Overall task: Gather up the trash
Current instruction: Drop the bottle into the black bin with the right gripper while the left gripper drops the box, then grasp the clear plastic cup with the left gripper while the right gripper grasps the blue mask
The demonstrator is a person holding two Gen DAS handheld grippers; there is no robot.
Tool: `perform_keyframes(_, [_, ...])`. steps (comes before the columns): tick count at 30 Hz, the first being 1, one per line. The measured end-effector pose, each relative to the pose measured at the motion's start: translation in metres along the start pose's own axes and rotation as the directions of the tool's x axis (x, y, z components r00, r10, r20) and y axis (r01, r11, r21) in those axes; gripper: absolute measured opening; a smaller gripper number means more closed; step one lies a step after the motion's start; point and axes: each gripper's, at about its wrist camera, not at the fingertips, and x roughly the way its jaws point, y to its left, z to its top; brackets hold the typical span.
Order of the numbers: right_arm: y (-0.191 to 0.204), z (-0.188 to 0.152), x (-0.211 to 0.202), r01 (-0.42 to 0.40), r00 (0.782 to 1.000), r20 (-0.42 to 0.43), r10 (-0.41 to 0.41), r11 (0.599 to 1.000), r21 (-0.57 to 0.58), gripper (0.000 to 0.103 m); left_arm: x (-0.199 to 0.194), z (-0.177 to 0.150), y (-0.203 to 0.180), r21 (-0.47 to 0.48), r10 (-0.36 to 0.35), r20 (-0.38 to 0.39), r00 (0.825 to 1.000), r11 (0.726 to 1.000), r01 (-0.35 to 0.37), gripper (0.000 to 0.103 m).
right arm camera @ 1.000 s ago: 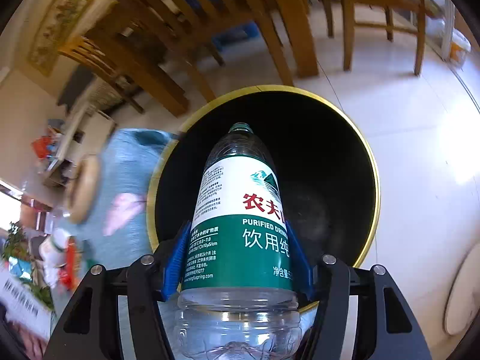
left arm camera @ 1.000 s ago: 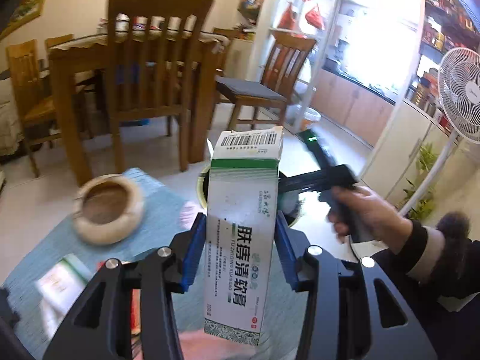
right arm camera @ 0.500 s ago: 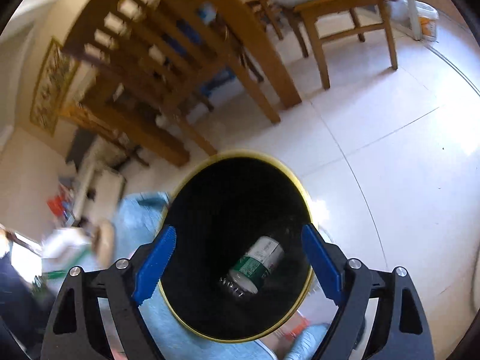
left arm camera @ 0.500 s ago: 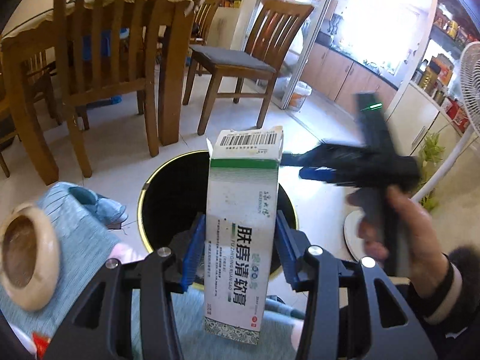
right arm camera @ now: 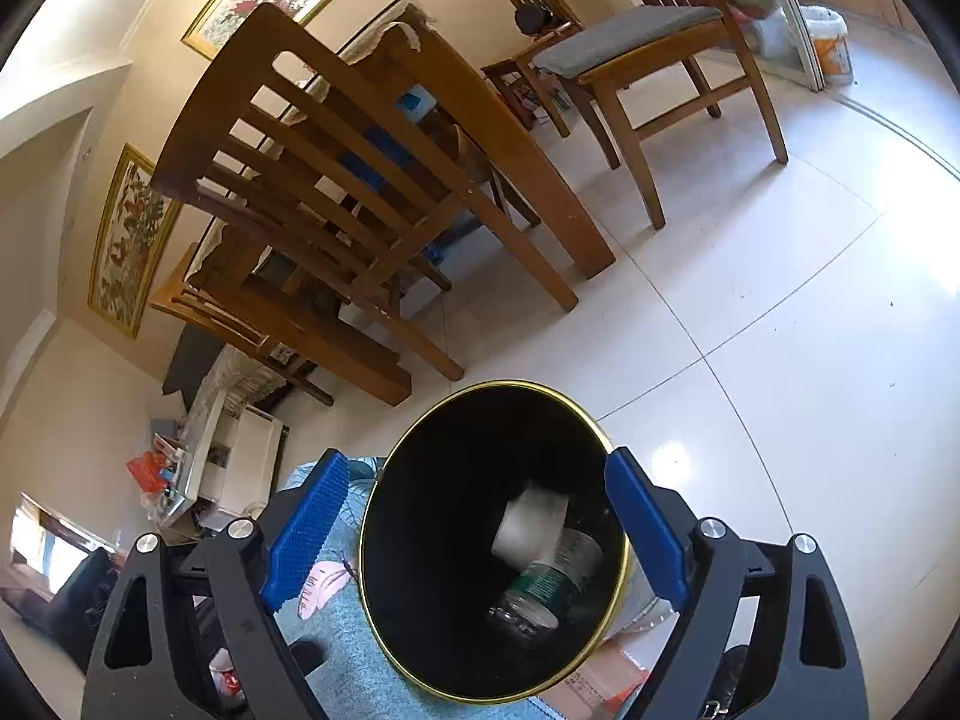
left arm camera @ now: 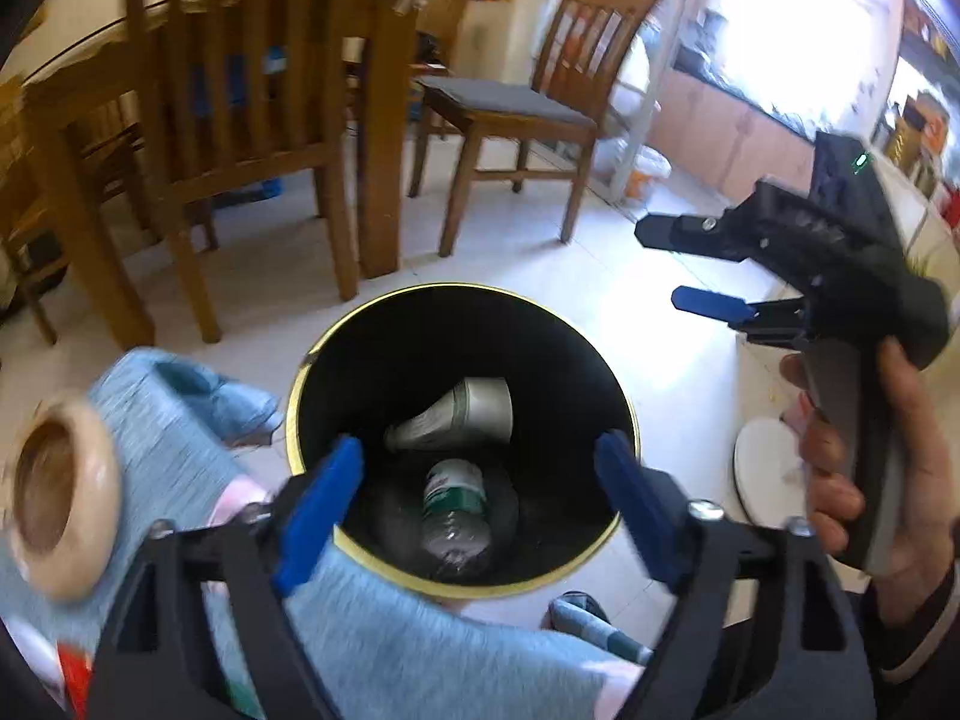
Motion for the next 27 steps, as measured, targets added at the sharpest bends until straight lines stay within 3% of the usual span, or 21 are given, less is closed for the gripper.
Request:
perform_keyframes(1, [0.007, -0.002, 0.002, 0.008, 1.000, 0.000, -0.008, 1.000, -0.024, 0.088, -0.013, -0.008, 0.003, -0.024, 0.026, 0.018, 1.000, 0.999, -0.025, 0.100])
perform_keyframes(7, [0.057, -0.026, 0.011, -0.020, 1.000, -0.012, 0.017, 0.973, -0.228, 0.094, -0.100, -0.070, 0.021, -0.147, 0.182, 0.078, 0.980, 0.975, -0.169, 0.100])
perform_keyframes(9, [0.084, -0.043, 0.016, -0.071, 0.997, -0.045, 0.060, 0.941, -0.330, 0.097, -0.129, -0.096, 0.029, -0.180, 0.236, 0.085, 0.968, 0.959, -0.218, 0.100])
perform_keyframes(12, [0.127, -0.078, 0.020, -0.132, 0.990, -0.100, 0.096, 0.870, -0.476, 0.099, -0.180, -0.145, 0.043, -0.223, 0.348, 0.084, 0.934, 0.920, -0.323, 0.100])
perform_keyframes(15, [0.170, -0.120, 0.024, -0.205, 0.977, -0.174, 0.125, 0.782, -0.589, 0.099, -0.240, -0.200, 0.072, -0.317, 0.475, 0.072, 0.877, 0.845, -0.431, 0.100])
perform_keyframes(17, [0.195, -0.155, 0.029, -0.259, 0.961, -0.246, 0.127, 0.725, -0.638, 0.099, -0.271, -0.229, 0.087, -0.378, 0.524, 0.055, 0.850, 0.799, -0.468, 0.100])
perform_keyframes(19, [0.212, -0.190, 0.032, -0.289, 0.949, -0.295, 0.109, 0.669, -0.685, 0.099, -0.306, -0.265, 0.110, -0.451, 0.589, 0.031, 0.808, 0.729, -0.514, 0.100])
perform_keyframes(21, [0.224, -0.222, 0.032, -0.365, 0.921, -0.367, 0.132, 0.623, -0.692, 0.099, -0.331, -0.290, 0.128, -0.511, 0.624, 0.007, 0.781, 0.674, -0.534, 0.100])
perform_keyframes(22, [0.230, -0.237, 0.031, -0.395, 0.908, -0.394, 0.141, 0.600, -0.696, 0.099, -0.345, -0.307, 0.141, -0.540, 0.654, -0.017, 0.756, 0.630, -0.558, 0.100])
perform_keyframes(24, [0.241, -0.271, 0.025, -0.439, 0.891, -0.427, 0.157, 0.546, -0.714, 0.099, -0.362, -0.328, 0.154, -0.571, 0.694, -0.050, 0.719, 0.570, -0.590, 0.100])
perform_keyframes(27, [0.256, -0.304, 0.025, -0.463, 0.878, -0.457, 0.145, 0.501, -0.731, 0.099, -0.388, -0.352, 0.174, -0.626, 0.717, -0.048, 0.696, 0.521, -0.580, 0.100])
